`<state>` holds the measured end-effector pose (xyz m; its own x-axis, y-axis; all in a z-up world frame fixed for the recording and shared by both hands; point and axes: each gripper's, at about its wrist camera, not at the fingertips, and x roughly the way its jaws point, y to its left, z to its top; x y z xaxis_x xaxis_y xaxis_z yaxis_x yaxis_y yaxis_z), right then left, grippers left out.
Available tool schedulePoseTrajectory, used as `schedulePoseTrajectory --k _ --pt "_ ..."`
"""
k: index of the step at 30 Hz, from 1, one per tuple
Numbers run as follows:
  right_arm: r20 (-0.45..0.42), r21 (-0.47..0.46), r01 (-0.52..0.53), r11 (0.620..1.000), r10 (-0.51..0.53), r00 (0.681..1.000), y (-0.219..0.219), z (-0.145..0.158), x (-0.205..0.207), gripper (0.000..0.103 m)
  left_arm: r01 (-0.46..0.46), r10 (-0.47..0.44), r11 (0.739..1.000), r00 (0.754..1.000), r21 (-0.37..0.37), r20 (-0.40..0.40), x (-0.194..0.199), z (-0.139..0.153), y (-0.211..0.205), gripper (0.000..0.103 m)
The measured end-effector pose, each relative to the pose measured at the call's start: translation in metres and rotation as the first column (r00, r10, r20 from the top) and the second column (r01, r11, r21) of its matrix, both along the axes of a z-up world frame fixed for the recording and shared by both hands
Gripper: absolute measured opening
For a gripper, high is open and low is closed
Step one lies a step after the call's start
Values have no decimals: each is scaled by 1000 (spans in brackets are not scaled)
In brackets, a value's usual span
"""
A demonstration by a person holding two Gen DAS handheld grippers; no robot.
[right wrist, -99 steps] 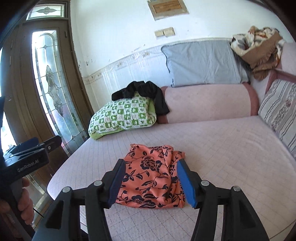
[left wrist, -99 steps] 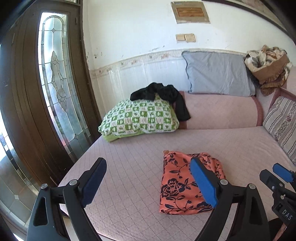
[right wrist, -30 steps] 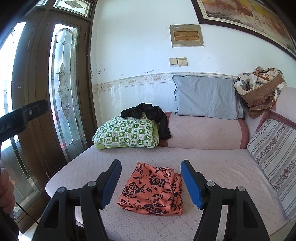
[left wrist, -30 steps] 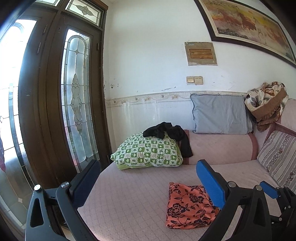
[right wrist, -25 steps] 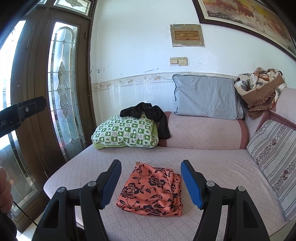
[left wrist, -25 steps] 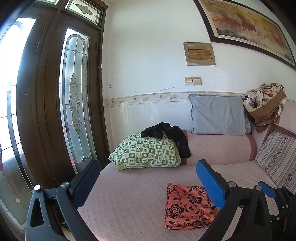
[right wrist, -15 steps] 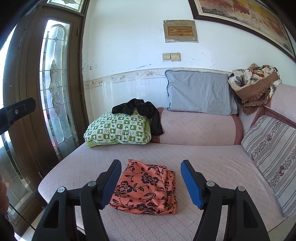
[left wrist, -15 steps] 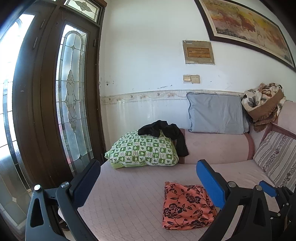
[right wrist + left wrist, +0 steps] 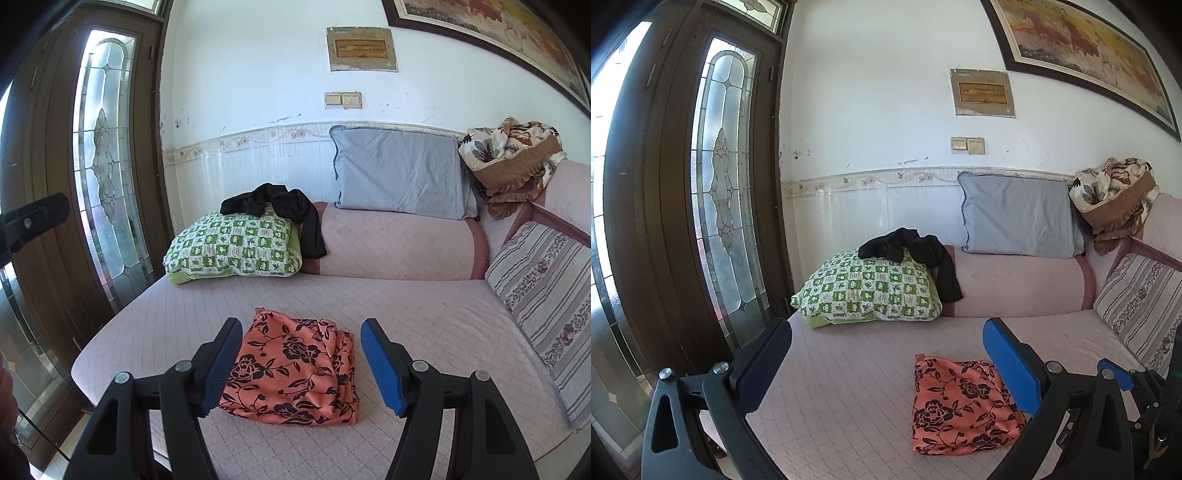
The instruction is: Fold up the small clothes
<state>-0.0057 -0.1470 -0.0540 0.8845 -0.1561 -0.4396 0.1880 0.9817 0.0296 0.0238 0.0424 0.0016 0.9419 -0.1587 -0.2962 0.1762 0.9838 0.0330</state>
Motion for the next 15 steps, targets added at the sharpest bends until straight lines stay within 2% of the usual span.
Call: schedulePoseTrajectory --k 15 --pt "-45 21 10 1000 -9 999 -12 -15 28 70 37 -37 999 999 15 -29 29 -15 -17 103"
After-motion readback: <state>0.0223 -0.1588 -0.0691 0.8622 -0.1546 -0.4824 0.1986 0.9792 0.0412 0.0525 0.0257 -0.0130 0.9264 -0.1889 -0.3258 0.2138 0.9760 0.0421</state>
